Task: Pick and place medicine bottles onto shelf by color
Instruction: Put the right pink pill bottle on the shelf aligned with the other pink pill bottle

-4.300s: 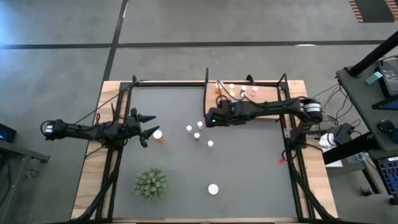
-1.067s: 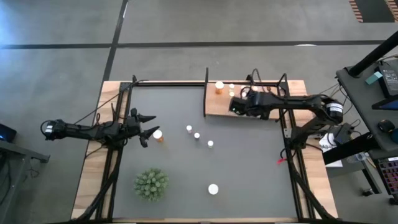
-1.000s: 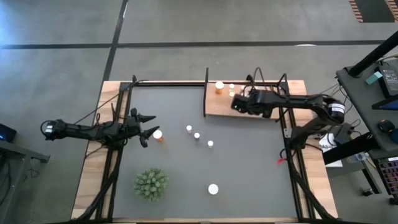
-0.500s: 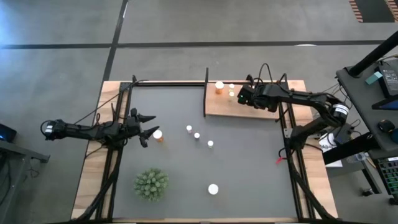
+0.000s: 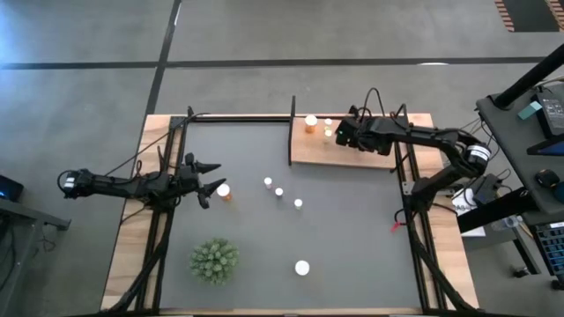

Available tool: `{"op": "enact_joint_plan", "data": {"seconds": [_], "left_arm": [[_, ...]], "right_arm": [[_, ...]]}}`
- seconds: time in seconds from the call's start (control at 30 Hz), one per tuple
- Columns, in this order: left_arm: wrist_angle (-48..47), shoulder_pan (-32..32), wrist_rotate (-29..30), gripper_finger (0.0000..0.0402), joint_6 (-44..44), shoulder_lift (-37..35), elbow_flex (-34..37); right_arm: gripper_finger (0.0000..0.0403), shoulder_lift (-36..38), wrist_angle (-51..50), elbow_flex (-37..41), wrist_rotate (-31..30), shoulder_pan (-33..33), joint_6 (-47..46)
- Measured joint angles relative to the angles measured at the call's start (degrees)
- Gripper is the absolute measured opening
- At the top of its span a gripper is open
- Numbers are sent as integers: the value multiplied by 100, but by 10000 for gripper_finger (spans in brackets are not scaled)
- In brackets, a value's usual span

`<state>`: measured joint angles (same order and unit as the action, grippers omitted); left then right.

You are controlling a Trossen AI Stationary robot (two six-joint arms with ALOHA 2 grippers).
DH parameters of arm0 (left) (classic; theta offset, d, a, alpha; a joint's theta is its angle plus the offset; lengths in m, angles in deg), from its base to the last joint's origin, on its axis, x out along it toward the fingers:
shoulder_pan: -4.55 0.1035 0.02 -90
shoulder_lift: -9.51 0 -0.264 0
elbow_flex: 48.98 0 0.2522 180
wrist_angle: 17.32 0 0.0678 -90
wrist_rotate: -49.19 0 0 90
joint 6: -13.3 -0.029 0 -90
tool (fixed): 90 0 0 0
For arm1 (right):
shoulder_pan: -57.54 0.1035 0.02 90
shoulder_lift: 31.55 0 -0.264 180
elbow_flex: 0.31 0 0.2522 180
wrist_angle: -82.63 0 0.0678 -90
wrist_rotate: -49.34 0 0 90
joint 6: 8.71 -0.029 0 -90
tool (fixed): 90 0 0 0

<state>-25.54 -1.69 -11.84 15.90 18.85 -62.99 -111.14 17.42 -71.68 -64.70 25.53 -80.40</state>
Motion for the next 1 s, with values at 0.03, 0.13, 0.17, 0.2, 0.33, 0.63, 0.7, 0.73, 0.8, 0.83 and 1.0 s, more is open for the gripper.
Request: {"op": "enact_joint_plan", "data": {"seconds": [0.03, 0.13, 0.17, 0.2, 0.33, 0.63, 0.7, 0.73, 0.8, 0.83, 1.0], "left_arm": [[-2, 0, 0, 238, 0, 0, 0], [-2, 0, 0, 238, 0, 0, 0], [-1, -2, 0, 238, 0, 0, 0], [-2, -1, 0, 238, 0, 0, 0], [0, 0, 0, 238, 0, 0, 0], [-2, 0, 0, 238, 0, 0, 0], [-2, -1, 0, 238, 1, 0, 0], [0, -1, 0, 238, 0, 0, 0], [-1, 0, 0, 238, 0, 0, 0], [-2, -2, 0, 238, 1, 0, 0], [-1, -2, 0, 238, 0, 0, 0]], "right_arm": [[101, 0, 0, -2, 0, -35, 53], [101, 0, 16, -2, -2, -149, 224], [101, 0, 36, -2, 0, -184, 267], [101, 0, 65, -2, 4, -212, 318], [101, 0, 133, -2, 44, -286, 443], [101, 0, 286, 2, 44, -291, 744], [101, 0, 286, 3, 44, -291, 782], [101, -4, 287, 4, 44, -291, 818], [101, -30, 289, 4, 44, -291, 895], [101, -50, 292, 6, 44, -291, 934], [101, -140, 370, 11, 44, -307, 939]]}}
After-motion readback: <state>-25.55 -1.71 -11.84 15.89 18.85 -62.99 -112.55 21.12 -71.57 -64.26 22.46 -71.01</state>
